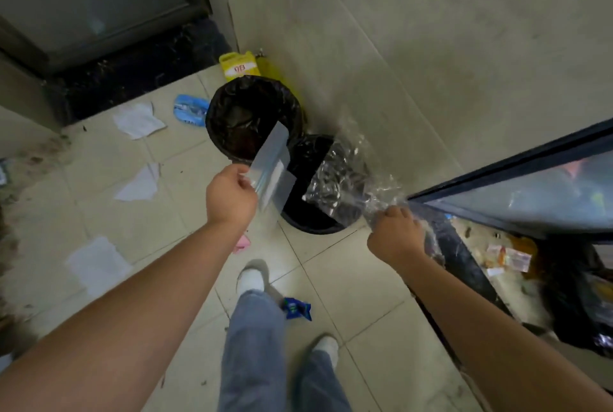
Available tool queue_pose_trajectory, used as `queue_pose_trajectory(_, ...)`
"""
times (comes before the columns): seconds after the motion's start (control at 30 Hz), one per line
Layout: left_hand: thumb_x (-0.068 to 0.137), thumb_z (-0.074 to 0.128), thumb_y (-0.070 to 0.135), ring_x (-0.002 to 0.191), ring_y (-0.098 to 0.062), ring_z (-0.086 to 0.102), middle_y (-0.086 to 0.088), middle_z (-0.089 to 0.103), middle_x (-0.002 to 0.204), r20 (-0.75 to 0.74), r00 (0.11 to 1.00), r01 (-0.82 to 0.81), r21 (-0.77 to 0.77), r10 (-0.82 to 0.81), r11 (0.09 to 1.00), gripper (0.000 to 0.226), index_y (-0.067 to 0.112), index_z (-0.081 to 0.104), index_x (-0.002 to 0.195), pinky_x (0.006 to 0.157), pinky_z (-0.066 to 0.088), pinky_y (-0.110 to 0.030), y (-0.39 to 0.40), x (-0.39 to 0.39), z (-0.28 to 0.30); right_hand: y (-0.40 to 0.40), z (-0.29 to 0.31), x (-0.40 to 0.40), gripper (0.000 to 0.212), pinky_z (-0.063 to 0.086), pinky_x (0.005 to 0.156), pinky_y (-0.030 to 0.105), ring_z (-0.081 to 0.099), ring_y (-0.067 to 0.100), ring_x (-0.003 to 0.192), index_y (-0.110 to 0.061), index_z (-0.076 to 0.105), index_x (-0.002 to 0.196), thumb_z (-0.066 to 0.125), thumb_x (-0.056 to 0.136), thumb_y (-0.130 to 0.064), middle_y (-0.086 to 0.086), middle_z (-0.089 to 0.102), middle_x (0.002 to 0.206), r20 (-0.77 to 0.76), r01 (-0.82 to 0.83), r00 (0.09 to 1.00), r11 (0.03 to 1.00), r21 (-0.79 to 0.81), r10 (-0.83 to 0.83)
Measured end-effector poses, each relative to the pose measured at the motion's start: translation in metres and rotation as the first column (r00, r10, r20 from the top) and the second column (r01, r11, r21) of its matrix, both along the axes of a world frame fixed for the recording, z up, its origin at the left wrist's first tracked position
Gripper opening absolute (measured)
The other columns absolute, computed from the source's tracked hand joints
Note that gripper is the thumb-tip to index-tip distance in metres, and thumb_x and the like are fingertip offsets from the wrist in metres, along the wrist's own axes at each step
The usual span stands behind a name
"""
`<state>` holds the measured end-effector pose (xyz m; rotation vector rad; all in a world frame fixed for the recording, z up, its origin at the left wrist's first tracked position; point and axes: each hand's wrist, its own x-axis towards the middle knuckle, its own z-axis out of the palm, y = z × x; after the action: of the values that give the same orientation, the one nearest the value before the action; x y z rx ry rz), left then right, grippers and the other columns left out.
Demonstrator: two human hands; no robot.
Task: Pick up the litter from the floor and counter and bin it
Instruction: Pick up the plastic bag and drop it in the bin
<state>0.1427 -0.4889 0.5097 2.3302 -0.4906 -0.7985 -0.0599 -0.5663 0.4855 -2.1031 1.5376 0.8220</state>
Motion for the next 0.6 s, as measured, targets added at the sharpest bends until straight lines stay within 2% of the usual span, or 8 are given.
queue_pose_trajectory(0.1, 0.091, 0.043, -0.007, 0.109, -0.039, 0.059, -0.026, 0.063, 0.116, -0.045, 0.998, 0.043, 0.017, -0.042, 0.999, 0.030, -0.005, 0.060, 0.116, 0.090, 0.047, -0.036, -0.026, 0.016, -0.010, -0.017, -0.010, 0.025, 0.047, 0.026, 0.112, 0.042, 0.030, 0.028, 0.133, -0.008, 0.044, 0.132, 0.044, 0.089, -0.026, 0.010, 0.043, 0.140, 0.027, -0.028, 0.999, 0.999, 0.026, 0.027)
queue_pose_trajectory(0.2, 0.092, 0.046, -0.004, 0.109, -0.034, 0.058, -0.025, 0.064, 0.115, -0.143, 0.982, 0.134, 0.077, -0.122, 0.988, 0.024, -0.002, 0.064, 0.108, 0.079, 0.039, -0.025, -0.052, 0.031, -0.029, -0.030, -0.023, 0.050, 0.053, 0.022, 0.115, 0.042, 0.028, 0.028, 0.136, -0.009, 0.040, 0.136, 0.045, 0.090, -0.035, 0.012, 0.040, 0.143, 0.027, 0.000, 1.000, 0.996, 0.088, -0.003)
queue_pose_trajectory(0.3, 0.094, 0.046, 0.000, 0.095, -0.027, 0.054, -0.013, 0.059, 0.091, -0.241, 0.941, 0.276, 0.129, -0.240, 0.953, 0.018, 0.011, 0.058, 0.087, 0.070, 0.035, -0.020, -0.084, 0.045, -0.058, -0.043, -0.044, 0.078, 0.057, 0.022, 0.118, 0.045, 0.031, 0.029, 0.134, -0.008, 0.043, 0.135, 0.041, 0.091, -0.043, 0.012, 0.039, 0.141, -0.055, -0.052, 0.997, 0.991, 0.120, 0.059)
queue_pose_trajectory(0.37, 0.094, 0.044, 0.001, 0.092, -0.023, 0.050, -0.001, 0.052, 0.076, -0.281, 0.897, 0.401, 0.198, -0.340, 0.895, 0.025, 0.013, 0.053, 0.074, 0.073, 0.037, -0.026, -0.102, 0.047, -0.085, -0.053, -0.061, 0.094, 0.055, 0.027, 0.115, 0.044, 0.034, 0.031, 0.132, -0.002, 0.044, 0.132, 0.042, 0.091, -0.039, 0.014, 0.038, 0.139, -0.048, 0.037, 0.998, 0.985, 0.169, -0.029)
queue_pose_trajectory(0.4, 0.094, 0.044, 0.001, 0.095, -0.024, 0.052, -0.005, 0.055, 0.079, -0.311, 0.874, 0.453, 0.236, -0.374, 0.860, 0.022, 0.011, 0.056, 0.079, 0.077, 0.041, -0.030, -0.109, 0.047, -0.100, -0.057, -0.070, 0.101, 0.055, 0.030, 0.112, 0.041, 0.036, 0.032, 0.131, 0.000, 0.045, 0.130, 0.041, 0.089, -0.037, 0.015, 0.039, 0.137, -0.013, 0.093, 0.996, 0.979, 0.182, -0.093)
queue_pose_trajectory(0.5, 0.092, 0.043, -0.001, 0.114, -0.036, 0.055, -0.023, 0.060, 0.119, -0.386, 0.830, 0.525, 0.298, -0.402, 0.797, 0.026, -0.007, 0.057, 0.113, 0.094, 0.045, -0.038, -0.124, 0.040, -0.147, -0.069, -0.110, 0.113, 0.068, 0.036, 0.104, 0.032, 0.044, 0.032, 0.125, 0.006, 0.049, 0.126, 0.031, 0.077, -0.037, 0.021, 0.045, 0.131, 0.173, 0.195, 0.955, 0.950, 0.245, -0.240)
queue_pose_trajectory(0.57, 0.094, 0.043, 0.001, 0.116, -0.035, 0.055, -0.023, 0.061, 0.123, -0.457, 0.815, 0.513, 0.279, -0.357, 0.812, 0.027, -0.005, 0.059, 0.115, 0.097, 0.044, -0.036, -0.132, 0.030, -0.182, -0.079, -0.146, 0.111, 0.036, 0.041, 0.093, 0.026, 0.056, 0.021, 0.110, 0.003, 0.059, 0.117, 0.039, 0.091, -0.012, 0.010, 0.059, 0.110, 0.254, 0.332, 0.867, 0.878, 0.345, -0.428)
queue_pose_trajectory(0.6, 0.094, 0.043, 0.001, 0.114, -0.034, 0.056, -0.023, 0.062, 0.120, -0.495, 0.817, 0.466, 0.266, -0.295, 0.844, 0.026, -0.003, 0.062, 0.113, 0.094, 0.045, -0.036, -0.136, 0.025, -0.202, -0.087, -0.168, 0.108, 0.033, 0.045, 0.079, 0.016, 0.062, 0.006, 0.093, -0.004, 0.069, 0.103, 0.037, 0.094, 0.004, -0.001, 0.062, 0.090, 0.316, 0.396, 0.797, 0.839, 0.372, -0.516)
